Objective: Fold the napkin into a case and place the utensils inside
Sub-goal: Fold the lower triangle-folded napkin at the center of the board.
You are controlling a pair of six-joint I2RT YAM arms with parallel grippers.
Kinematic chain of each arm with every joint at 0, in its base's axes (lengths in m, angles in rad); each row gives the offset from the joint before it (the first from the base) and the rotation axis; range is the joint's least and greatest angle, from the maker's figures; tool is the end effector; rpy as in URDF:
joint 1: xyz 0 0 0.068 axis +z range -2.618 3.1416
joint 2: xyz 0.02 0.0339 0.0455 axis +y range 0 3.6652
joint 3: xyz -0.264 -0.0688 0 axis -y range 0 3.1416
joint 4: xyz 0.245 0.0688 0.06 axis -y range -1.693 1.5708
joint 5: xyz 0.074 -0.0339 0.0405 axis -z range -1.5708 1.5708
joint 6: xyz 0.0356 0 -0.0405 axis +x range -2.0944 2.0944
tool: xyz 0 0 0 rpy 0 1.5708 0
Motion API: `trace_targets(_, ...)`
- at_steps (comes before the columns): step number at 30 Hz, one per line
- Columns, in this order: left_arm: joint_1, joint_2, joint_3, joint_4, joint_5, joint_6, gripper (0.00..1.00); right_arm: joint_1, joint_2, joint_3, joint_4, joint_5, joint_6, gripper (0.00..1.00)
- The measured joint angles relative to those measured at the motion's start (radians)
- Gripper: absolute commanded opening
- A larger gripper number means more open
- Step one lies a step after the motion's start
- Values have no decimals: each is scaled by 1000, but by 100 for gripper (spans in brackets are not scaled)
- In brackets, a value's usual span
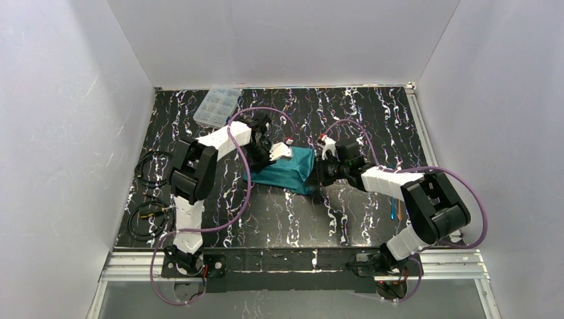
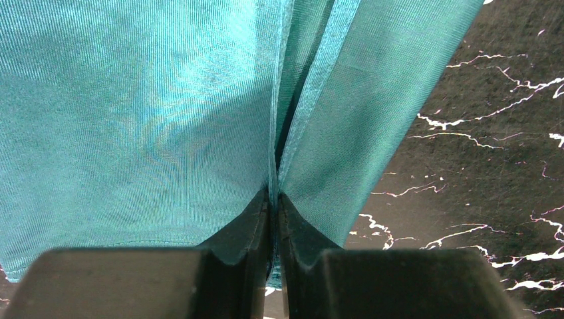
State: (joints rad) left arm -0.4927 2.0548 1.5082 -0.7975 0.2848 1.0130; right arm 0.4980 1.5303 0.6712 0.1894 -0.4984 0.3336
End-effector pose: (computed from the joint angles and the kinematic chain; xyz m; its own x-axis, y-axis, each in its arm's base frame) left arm 0.3544 -0.2016 0.1657 -0.0221 0.9360 -0.3512 0.9981 0.0407 0.0458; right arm 0.2531 0.1570 0.1656 -0.7605 -0.0861 -0.6436 -0.5290 0.6571 0.5371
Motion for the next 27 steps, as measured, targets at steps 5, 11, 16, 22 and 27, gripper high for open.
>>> trace_targets(5, 0, 0, 0, 0, 0, 4, 7, 0, 15, 31, -5, 4, -2, 16)
trace_targets(11, 0, 0, -2, -1, 0, 19, 6, 0, 28, 68, -10, 7, -8, 14)
trace_targets(16, -2, -2, -7, 1, 0, 35, 5, -1, 67, 107, -15, 20, -19, 12)
trace_targets(22, -4, -3, -8, 0, 0, 47, 5, -13, 124, 123, -32, 74, -22, 11)
trace_targets(27, -6, -6, -13, 2, -1, 61, 4, -22, 142, 125, -37, 112, -20, 11)
